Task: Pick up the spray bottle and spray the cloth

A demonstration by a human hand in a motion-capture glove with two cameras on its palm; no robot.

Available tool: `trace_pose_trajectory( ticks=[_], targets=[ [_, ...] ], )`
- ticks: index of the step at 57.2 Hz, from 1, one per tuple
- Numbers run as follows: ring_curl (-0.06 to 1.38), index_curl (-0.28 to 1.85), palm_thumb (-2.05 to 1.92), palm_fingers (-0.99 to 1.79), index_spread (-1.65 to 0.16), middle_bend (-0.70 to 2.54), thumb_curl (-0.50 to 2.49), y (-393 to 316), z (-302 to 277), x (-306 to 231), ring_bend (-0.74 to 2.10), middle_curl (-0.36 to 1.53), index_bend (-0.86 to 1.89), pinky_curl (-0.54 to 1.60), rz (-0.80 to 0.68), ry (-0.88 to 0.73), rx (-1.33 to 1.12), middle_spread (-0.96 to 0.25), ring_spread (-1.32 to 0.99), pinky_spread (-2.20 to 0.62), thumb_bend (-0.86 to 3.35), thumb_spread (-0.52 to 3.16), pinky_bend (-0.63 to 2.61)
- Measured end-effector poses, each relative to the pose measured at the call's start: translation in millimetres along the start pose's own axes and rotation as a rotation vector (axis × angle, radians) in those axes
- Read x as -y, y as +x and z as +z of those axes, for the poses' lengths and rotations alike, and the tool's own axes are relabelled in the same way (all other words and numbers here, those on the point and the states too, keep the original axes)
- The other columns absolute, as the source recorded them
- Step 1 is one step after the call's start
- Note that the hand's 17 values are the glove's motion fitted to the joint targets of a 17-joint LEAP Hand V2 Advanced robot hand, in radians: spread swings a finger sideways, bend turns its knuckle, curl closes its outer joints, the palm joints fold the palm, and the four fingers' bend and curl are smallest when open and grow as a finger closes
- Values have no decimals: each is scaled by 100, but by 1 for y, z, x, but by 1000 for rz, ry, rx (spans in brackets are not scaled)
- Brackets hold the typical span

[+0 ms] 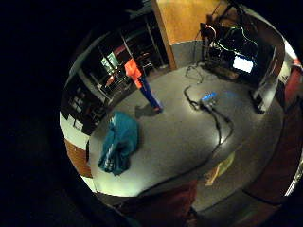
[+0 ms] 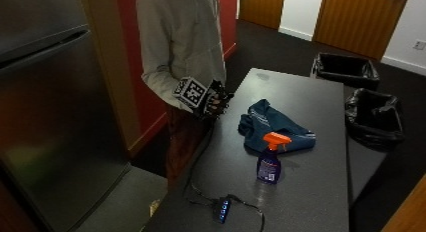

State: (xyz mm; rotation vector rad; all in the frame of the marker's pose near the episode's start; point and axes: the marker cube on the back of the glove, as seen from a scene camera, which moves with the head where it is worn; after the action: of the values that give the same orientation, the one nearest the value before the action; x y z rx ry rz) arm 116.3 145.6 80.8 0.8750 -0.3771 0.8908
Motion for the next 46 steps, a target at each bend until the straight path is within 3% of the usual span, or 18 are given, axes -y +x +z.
trace_pose_trajectory(
  ticks=[5,10,15,24,32,37,42,46],
  targets=[
    [30,20,61,10,-38,23,37,-4,7,-5,37,34,12,36,23,57,55,-2,1,20,-3,101,44],
    [30,20,61,10,-37,23,37,-6,10,12,37,34,12,36,97,223,72,-2,1,20,-3,100,45],
    [30,20,61,10,-36,23,36,-11,18,-6,37,34,12,36,76,90,95,-2,1,19,-3,100,45],
    [30,20,61,10,-36,23,36,-15,28,-4,38,34,12,36,123,99,121,-2,1,19,-3,100,46],
    [30,20,61,10,-35,23,36,-18,42,-4,39,34,12,36,177,155,143,-2,1,18,-3,100,46],
    [31,20,61,10,-35,23,36,-12,53,14,40,34,12,36,155,390,139,-2,0,18,-3,100,47],
    [31,20,61,11,-34,23,36,-13,66,-2,41,34,12,36,303,270,201,-2,0,17,-3,99,46],
    [31,20,61,11,-34,23,36,-9,79,-5,41,34,12,36,317,301,218,-3,0,17,-3,99,46]
  ],
)
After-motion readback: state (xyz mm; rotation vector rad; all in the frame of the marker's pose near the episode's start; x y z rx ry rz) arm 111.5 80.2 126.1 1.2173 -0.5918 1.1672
